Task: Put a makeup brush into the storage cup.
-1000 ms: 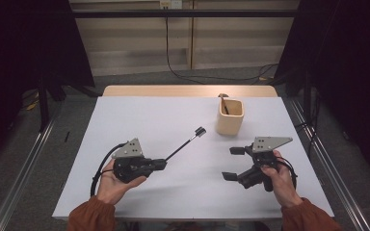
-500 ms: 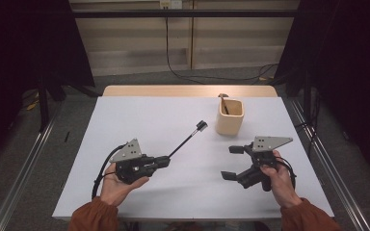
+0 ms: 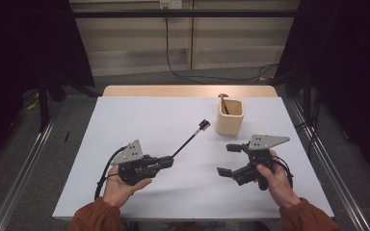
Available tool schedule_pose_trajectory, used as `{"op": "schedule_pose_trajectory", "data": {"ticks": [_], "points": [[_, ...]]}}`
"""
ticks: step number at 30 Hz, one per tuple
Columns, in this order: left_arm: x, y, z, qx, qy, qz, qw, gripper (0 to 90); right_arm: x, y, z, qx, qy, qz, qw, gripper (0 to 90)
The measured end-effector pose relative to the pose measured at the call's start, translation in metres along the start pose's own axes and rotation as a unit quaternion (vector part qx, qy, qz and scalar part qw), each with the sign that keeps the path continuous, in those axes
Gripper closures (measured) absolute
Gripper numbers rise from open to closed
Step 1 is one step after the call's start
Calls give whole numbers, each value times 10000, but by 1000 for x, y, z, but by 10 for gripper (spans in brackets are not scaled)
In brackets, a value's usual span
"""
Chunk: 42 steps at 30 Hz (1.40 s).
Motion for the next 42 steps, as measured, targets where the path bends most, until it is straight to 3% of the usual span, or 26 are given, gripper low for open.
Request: {"op": "schedule_pose_trajectory", "data": {"ticks": [3, 7, 14, 21, 31, 42], "points": [[-1, 0, 0, -13, -14, -62, 10000, 860, -2, -1, 3, -209, 28, -111, 9997, 24], [-1, 0, 0, -104, -52, -82, 9999, 860, -4, -2, 5, 13, 138, -147, 9998, 14], [-3, -1, -2, -100, -60, -180, 9998, 860, -9, -8, 10, -58, 147, -141, 9998, 26], [-5, -5, -5, -29, -104, -244, 9996, 860, -22, -13, 16, -129, 317, -452, 9984, 146], [-7, -5, -8, -19, -140, -253, 9996, 860, -45, -19, 18, -358, 279, -746, 9962, 243], [-5, -8, -9, 0, -194, -149, 9997, 860, -53, -25, 17, -645, 152, -697, 9954, 375]]}}
Point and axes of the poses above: each handheld gripper's, and its own axes: y roughly backward along the jaws, x roughly out of its underside, z roughly to its left, the point moved 3 cm from there along -y, roughly forward along the jaws, and after that the axes turned 8 degrees about x, right-handed, at the moved point
